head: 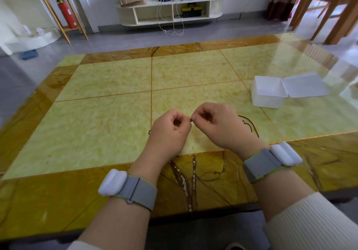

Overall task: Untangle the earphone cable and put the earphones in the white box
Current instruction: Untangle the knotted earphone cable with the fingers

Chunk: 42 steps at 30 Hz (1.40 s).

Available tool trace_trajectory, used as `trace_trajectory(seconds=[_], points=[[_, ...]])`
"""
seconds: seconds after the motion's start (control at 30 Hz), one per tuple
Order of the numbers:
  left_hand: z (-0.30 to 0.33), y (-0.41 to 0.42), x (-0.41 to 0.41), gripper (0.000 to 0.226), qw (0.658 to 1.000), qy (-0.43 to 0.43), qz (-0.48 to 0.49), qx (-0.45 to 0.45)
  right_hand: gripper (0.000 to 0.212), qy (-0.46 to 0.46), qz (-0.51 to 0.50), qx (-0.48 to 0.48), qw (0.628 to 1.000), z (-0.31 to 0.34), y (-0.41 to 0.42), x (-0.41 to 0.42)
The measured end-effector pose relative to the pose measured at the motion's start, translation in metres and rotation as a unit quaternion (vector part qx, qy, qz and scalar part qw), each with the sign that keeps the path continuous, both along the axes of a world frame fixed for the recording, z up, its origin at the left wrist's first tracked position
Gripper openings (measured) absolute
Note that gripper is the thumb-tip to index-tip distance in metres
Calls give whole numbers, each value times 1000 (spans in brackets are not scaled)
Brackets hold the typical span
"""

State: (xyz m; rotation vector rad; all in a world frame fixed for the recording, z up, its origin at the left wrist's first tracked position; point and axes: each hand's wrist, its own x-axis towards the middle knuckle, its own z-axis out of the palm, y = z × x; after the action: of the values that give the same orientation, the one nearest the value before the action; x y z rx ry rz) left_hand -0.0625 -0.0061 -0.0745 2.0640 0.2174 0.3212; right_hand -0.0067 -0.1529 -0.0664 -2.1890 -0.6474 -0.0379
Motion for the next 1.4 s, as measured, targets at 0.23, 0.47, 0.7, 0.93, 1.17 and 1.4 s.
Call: trace_trajectory(seconds=[0.23, 0.47, 0.7, 0.93, 1.17, 1.4], points=[[6, -2, 0, 19, 997, 7, 9, -71, 9, 112, 13, 105, 988, 1, 2, -2], [1, 0, 2, 19, 996, 35, 3, -79, 7, 118, 1, 98, 988, 0, 3, -2], [2, 0, 3, 19, 997, 28, 9, -66, 10, 163, 10, 131, 978, 2, 4, -2], [1, 0, 2, 18, 997, 39, 4, -71, 7, 141, -6, 111, 984, 0, 4, -2], [2, 1, 2, 19, 997, 38, 8, -67, 9, 153, 11, 130, 980, 1, 4, -1], [3, 0, 1, 20, 998, 33, 16, -48, 11, 147, -36, 139, 979, 2, 4, -1]])
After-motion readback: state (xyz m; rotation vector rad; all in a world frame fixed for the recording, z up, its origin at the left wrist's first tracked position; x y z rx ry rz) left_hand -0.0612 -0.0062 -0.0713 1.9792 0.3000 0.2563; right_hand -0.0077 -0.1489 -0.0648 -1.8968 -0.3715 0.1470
